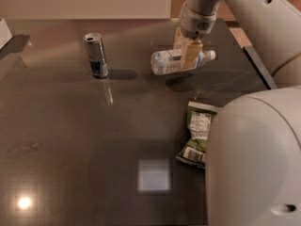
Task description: Move blue plastic bottle near green jalapeno chip bag
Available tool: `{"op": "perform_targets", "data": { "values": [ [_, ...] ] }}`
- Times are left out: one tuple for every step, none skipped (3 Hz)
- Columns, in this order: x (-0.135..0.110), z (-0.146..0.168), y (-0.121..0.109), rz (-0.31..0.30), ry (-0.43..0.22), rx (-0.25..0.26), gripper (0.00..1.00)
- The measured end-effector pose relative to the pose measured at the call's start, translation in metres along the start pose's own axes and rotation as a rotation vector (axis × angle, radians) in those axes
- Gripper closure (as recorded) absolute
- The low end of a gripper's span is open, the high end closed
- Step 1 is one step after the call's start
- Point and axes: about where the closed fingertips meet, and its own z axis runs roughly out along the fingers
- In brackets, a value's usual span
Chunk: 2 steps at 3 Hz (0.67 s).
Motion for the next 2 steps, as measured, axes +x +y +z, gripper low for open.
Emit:
{"op": "perform_targets", "data": {
  "values": [
    [0.012, -0.017, 0.013, 0.021, -0.017, 0.009, 1.0],
    [0.021, -0.026, 0.033, 0.053, -0.018, -0.004, 1.0]
  ]
}}
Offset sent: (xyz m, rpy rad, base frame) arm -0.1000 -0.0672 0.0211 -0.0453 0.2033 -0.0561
